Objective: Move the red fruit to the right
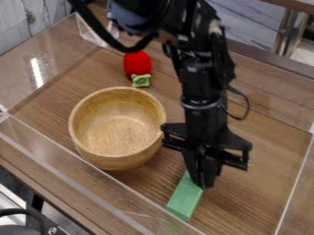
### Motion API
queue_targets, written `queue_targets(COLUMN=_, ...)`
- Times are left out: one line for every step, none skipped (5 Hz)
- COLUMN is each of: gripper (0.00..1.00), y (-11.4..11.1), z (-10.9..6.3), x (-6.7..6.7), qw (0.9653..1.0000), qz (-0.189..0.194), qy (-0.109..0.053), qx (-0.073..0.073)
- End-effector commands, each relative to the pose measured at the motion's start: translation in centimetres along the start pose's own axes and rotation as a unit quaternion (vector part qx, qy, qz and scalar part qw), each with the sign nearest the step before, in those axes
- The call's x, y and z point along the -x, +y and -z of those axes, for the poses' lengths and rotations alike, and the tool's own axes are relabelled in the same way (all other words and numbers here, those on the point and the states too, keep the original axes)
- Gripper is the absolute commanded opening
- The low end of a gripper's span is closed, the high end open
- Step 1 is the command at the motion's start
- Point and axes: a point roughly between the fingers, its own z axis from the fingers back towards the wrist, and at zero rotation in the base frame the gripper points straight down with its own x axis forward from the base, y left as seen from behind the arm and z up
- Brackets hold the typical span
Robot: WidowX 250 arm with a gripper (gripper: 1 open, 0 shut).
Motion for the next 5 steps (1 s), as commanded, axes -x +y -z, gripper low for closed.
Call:
queue_targets(gripper=1.0, y=-0.7, z=-0.4, x=0.3, qw=0.9992, qz=-0.025, qy=-0.029, qx=-0.008)
queue_targets(gripper=1.0, y=-1.3, z=-0.5, x=0.7, qw=0.9974, qz=-0.045, qy=-0.048, qx=-0.028)
queue_targets(gripper=1.0, y=-0.7, z=-0.8, x=0.3, qw=0.9959, qz=-0.057, qy=-0.056, qx=-0.042)
queue_targets(gripper=1.0, y=-0.2, z=-0.8, x=-0.1, qw=0.9943, qz=-0.072, qy=-0.06, qx=-0.051)
queue_targets(gripper=1.0, y=0.5, z=-0.8, x=-0.7, qw=0.9913, qz=-0.097, qy=-0.066, qx=-0.059)
